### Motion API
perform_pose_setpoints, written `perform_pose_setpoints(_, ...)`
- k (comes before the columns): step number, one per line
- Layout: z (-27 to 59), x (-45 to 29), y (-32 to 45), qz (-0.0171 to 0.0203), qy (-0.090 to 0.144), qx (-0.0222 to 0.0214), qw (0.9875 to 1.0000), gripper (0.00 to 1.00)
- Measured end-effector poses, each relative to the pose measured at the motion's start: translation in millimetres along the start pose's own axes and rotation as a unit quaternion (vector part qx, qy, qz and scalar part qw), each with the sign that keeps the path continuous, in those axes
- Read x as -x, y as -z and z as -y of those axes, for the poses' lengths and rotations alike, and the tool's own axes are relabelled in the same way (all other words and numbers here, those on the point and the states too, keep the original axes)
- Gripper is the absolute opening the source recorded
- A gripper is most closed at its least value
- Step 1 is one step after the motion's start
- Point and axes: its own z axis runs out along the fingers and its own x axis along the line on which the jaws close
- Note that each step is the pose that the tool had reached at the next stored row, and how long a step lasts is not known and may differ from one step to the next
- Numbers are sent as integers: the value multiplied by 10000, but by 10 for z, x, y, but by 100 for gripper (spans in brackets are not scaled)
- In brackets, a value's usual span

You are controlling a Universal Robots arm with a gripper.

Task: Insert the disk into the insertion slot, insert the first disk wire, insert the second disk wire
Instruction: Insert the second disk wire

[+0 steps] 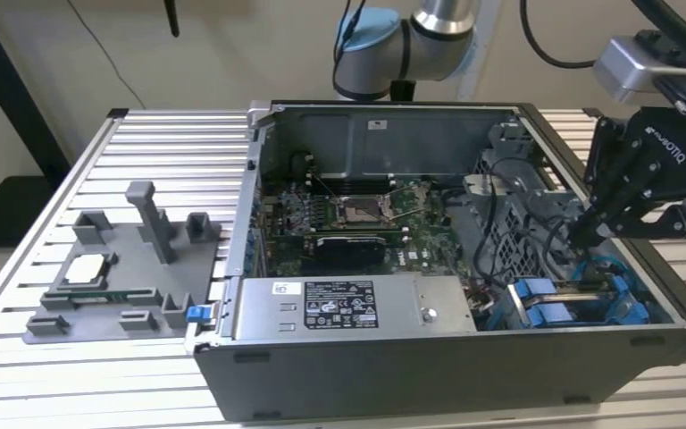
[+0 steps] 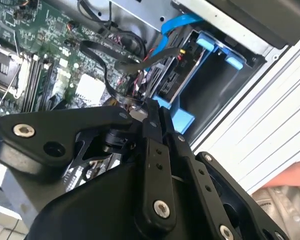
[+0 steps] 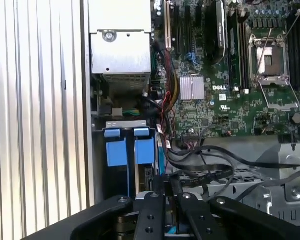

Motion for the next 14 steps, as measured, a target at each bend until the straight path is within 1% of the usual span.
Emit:
perform_pose_setpoints(3,-18,-5,-27,4,8,-77,10000,0)
perform_pose_setpoints(7,-44,-14,-61,9,18,-167,9999,0)
perform_pose_setpoints(11,-71,-23,-93,8,25,-240,9997,0)
perform_pose_setpoints(14,-88,-38,-113,2,29,-282,9996,0)
